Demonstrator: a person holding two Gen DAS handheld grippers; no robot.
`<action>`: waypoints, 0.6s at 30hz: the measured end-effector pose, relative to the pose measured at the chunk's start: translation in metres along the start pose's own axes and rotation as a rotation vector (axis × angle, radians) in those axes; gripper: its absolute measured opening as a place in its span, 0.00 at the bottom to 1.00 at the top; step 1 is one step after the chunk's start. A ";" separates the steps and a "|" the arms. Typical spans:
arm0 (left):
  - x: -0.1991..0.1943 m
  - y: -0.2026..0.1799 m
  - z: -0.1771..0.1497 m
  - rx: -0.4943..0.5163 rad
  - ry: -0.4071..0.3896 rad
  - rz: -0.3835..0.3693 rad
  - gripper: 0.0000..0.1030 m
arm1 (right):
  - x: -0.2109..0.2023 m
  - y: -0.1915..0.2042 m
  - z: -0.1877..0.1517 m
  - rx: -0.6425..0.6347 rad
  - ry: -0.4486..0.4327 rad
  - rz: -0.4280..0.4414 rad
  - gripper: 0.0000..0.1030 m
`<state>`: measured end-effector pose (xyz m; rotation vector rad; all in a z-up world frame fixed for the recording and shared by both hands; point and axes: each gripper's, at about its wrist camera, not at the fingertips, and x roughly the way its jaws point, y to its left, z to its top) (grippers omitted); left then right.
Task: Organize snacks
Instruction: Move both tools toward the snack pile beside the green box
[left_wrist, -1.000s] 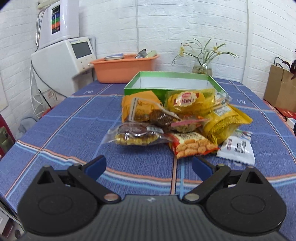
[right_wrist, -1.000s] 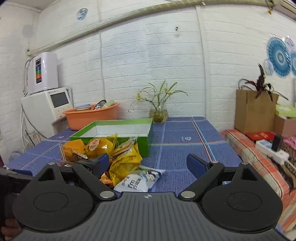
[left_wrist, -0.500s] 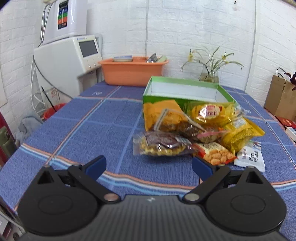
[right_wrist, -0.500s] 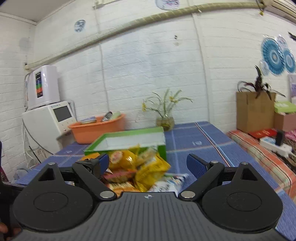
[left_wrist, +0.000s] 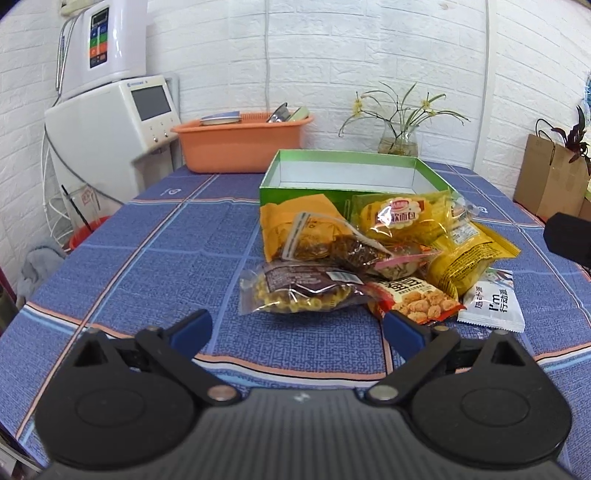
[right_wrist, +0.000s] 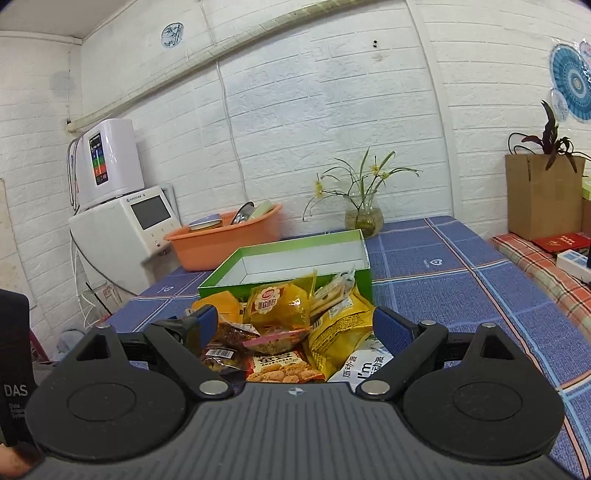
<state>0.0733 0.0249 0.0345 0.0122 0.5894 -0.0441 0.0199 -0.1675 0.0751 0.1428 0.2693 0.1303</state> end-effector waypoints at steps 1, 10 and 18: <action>0.002 0.000 -0.001 0.002 0.005 0.003 0.93 | 0.001 0.000 -0.001 -0.012 0.004 -0.002 1.00; 0.017 -0.007 -0.002 0.021 0.047 0.012 0.93 | 0.011 -0.001 -0.006 -0.087 0.012 -0.009 1.00; 0.028 -0.008 -0.001 0.032 0.067 0.003 0.93 | 0.022 -0.003 -0.008 -0.091 0.033 -0.023 1.00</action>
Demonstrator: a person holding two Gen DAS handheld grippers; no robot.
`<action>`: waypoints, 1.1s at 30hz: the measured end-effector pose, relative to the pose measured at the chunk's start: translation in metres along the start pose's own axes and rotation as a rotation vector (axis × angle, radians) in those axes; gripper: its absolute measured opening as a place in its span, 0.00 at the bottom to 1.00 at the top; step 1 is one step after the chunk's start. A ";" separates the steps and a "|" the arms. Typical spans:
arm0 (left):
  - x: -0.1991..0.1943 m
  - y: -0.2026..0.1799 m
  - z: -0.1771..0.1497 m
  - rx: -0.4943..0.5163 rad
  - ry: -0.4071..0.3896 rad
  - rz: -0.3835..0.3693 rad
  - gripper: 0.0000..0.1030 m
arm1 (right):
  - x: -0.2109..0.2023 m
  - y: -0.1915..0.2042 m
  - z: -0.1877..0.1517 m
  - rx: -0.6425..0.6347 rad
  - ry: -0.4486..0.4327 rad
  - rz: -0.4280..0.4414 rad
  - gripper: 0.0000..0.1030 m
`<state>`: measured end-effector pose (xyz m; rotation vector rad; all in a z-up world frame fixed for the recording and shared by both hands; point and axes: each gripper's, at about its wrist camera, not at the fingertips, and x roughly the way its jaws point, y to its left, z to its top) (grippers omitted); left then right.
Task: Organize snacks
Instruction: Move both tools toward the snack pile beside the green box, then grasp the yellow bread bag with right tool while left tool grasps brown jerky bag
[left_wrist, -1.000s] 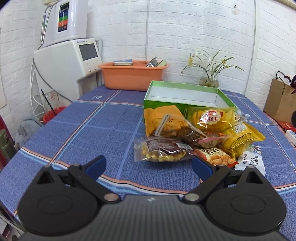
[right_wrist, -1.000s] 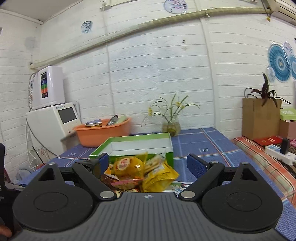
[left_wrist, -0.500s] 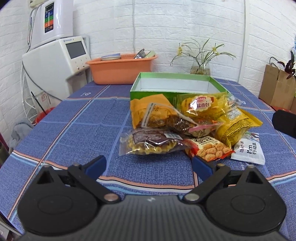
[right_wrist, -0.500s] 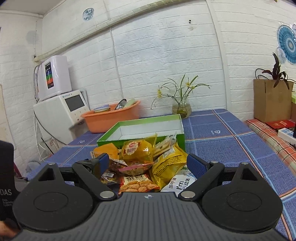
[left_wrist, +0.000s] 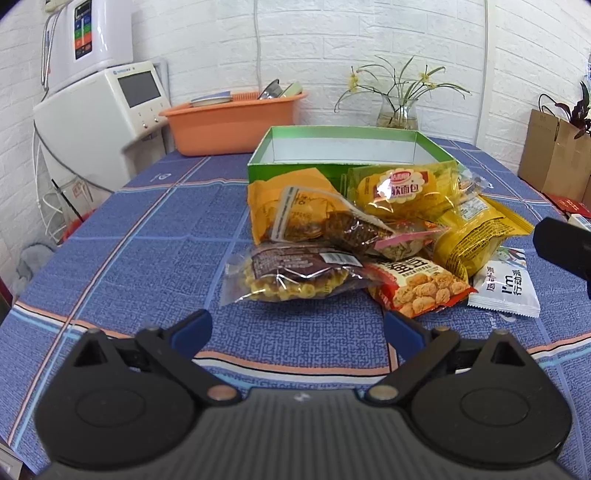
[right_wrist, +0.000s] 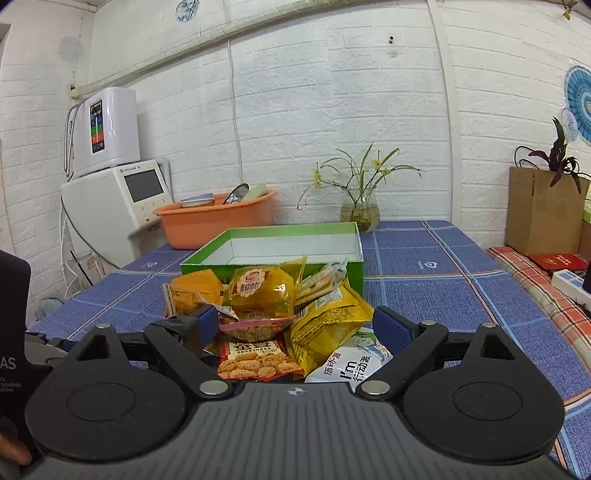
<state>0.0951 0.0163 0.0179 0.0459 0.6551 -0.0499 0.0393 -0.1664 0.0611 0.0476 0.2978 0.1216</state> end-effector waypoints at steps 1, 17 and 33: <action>0.002 0.000 0.000 -0.001 0.004 -0.002 0.93 | 0.001 0.000 0.000 -0.002 0.002 0.003 1.00; 0.009 0.031 -0.009 -0.029 -0.070 0.016 0.93 | 0.011 0.004 0.008 -0.225 -0.019 0.090 1.00; 0.043 0.027 0.009 0.052 -0.092 -0.095 0.93 | 0.124 0.020 0.039 -0.691 0.109 0.264 1.00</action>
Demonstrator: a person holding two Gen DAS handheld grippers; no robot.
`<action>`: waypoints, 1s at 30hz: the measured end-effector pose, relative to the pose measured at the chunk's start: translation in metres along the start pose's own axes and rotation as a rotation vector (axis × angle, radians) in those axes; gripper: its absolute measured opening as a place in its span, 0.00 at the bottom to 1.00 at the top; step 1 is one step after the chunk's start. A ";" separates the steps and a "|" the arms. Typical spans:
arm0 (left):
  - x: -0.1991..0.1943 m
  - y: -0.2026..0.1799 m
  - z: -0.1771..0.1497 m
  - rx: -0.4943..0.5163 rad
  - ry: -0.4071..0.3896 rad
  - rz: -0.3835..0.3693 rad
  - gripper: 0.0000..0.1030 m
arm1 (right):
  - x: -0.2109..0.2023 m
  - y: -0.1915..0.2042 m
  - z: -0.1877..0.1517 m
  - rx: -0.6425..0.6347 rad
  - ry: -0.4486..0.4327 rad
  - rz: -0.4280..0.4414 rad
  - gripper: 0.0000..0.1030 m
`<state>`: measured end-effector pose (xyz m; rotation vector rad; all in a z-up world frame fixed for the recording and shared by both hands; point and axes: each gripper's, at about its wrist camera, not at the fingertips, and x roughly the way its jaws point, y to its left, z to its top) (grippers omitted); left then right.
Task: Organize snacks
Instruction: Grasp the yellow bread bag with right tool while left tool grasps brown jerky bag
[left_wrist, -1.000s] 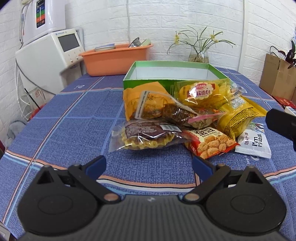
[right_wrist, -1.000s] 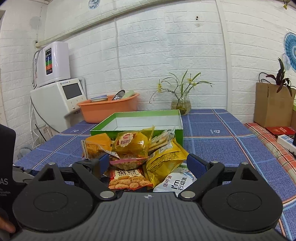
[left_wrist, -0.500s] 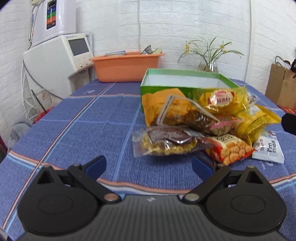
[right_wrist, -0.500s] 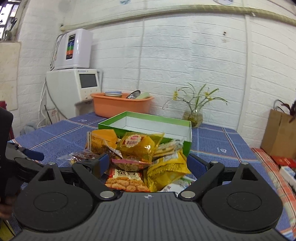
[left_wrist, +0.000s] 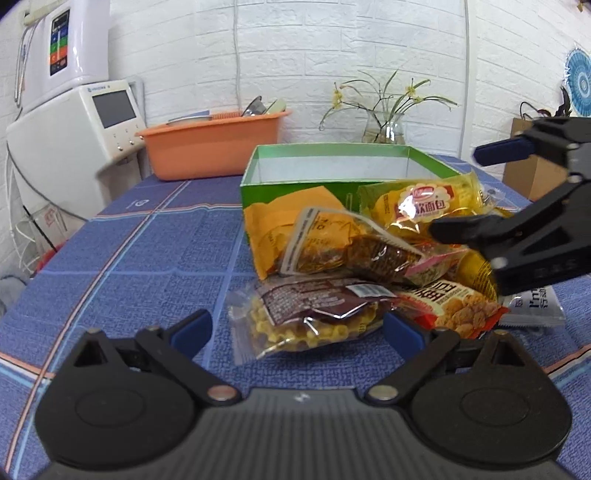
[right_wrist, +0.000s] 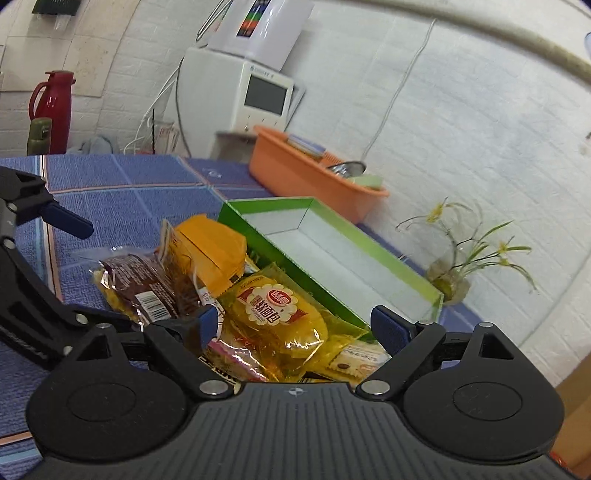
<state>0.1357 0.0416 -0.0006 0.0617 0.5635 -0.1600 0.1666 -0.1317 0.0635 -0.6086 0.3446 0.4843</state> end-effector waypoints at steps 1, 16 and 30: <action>0.003 -0.001 0.001 -0.002 0.010 -0.008 0.93 | 0.005 0.001 0.002 -0.023 0.009 0.008 1.00; 0.042 0.011 0.001 -0.051 0.069 -0.049 0.68 | 0.019 0.008 0.007 -0.145 0.115 0.092 0.76; -0.023 0.028 -0.016 -0.081 0.023 -0.057 0.62 | -0.071 -0.022 -0.015 0.324 -0.075 0.058 0.76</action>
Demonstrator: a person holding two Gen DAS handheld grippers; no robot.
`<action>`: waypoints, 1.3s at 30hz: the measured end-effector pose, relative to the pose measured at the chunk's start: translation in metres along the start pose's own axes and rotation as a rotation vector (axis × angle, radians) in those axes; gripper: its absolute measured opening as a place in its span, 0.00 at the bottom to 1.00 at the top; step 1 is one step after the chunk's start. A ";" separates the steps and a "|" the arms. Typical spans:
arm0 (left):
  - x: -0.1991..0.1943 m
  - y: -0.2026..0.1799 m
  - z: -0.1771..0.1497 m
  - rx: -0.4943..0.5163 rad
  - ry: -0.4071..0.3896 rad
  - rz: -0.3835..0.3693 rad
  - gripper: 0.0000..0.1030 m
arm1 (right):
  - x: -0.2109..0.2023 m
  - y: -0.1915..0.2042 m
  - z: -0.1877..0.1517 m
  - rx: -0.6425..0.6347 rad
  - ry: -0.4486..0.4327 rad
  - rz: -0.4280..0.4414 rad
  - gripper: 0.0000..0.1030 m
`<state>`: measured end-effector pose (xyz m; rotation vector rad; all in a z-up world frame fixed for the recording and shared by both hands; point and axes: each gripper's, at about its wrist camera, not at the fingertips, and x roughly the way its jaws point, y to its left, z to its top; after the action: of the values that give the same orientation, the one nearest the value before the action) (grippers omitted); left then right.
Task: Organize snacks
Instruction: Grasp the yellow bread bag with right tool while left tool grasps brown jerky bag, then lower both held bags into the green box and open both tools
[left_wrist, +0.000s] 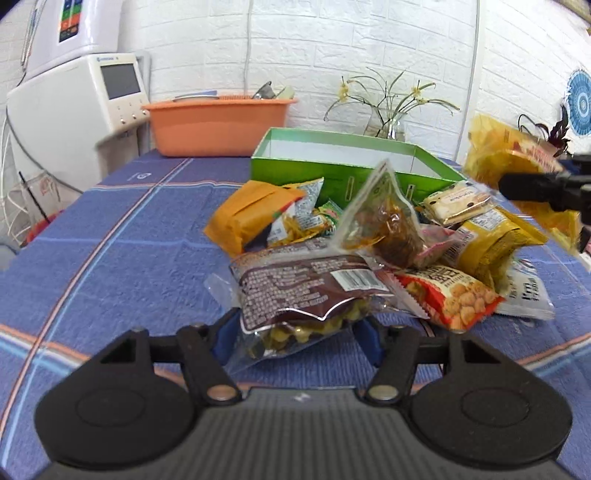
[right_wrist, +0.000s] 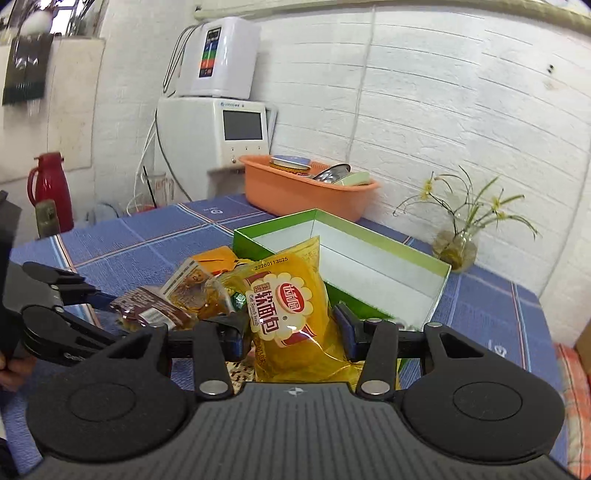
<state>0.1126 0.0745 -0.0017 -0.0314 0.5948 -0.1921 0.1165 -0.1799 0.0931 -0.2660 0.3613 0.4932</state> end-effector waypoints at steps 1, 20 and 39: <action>-0.010 0.003 -0.002 -0.010 -0.005 -0.004 0.62 | -0.003 0.001 -0.002 0.019 0.000 0.001 0.76; -0.059 0.008 0.071 0.053 -0.192 -0.030 0.62 | -0.005 0.004 0.001 0.335 0.023 0.161 0.76; 0.152 -0.023 0.171 0.129 -0.076 -0.007 0.63 | 0.147 -0.109 0.035 0.589 0.070 -0.126 0.77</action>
<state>0.3274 0.0189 0.0580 0.0834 0.5058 -0.2343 0.3012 -0.2006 0.0839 0.2650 0.5373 0.2370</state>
